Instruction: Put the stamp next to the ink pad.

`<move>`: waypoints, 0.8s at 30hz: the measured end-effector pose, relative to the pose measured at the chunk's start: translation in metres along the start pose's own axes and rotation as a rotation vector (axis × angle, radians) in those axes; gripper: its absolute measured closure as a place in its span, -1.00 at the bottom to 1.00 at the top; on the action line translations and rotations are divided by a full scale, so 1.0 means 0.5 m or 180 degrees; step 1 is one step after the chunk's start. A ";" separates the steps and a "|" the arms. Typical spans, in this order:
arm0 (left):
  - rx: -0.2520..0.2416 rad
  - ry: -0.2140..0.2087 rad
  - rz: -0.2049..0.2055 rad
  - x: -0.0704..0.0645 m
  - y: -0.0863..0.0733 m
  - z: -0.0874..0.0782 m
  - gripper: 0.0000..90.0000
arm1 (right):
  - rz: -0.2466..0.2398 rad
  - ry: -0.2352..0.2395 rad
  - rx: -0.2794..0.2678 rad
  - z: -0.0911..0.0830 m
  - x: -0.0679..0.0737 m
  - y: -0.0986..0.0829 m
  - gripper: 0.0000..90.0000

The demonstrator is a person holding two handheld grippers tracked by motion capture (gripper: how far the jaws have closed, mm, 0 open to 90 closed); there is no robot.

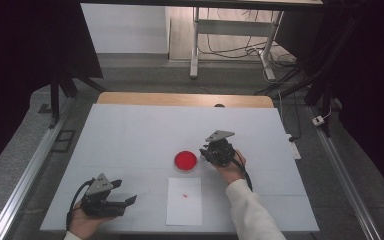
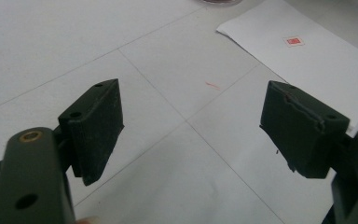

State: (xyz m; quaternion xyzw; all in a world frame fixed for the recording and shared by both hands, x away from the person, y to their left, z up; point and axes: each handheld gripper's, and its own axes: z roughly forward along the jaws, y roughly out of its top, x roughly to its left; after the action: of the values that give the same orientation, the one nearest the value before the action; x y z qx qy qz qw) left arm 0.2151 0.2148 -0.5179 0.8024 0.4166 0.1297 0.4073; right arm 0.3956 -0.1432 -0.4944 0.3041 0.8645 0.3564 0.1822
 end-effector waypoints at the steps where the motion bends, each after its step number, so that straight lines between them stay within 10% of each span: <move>1: 0.0000 -0.0002 0.0000 0.000 0.000 0.000 -0.54 | 0.0004 0.0000 -0.0003 0.000 0.000 0.000 0.65; 14: 0.0010 -0.0003 -0.0017 0.004 -0.001 0.000 -0.56 | 0.0132 -0.0012 -0.0252 -0.033 -0.013 -0.007 0.03; 24: -0.0019 0.0017 -0.0037 0.005 -0.002 -0.002 -0.56 | 0.0003 0.0064 -0.0497 -0.093 -0.004 -0.025 -0.05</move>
State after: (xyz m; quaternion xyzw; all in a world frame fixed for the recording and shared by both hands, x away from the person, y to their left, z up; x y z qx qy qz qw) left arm 0.2157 0.2177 -0.5183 0.7984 0.4219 0.1307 0.4092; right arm 0.3674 -0.1751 -0.4716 0.2858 0.8357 0.4259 0.1965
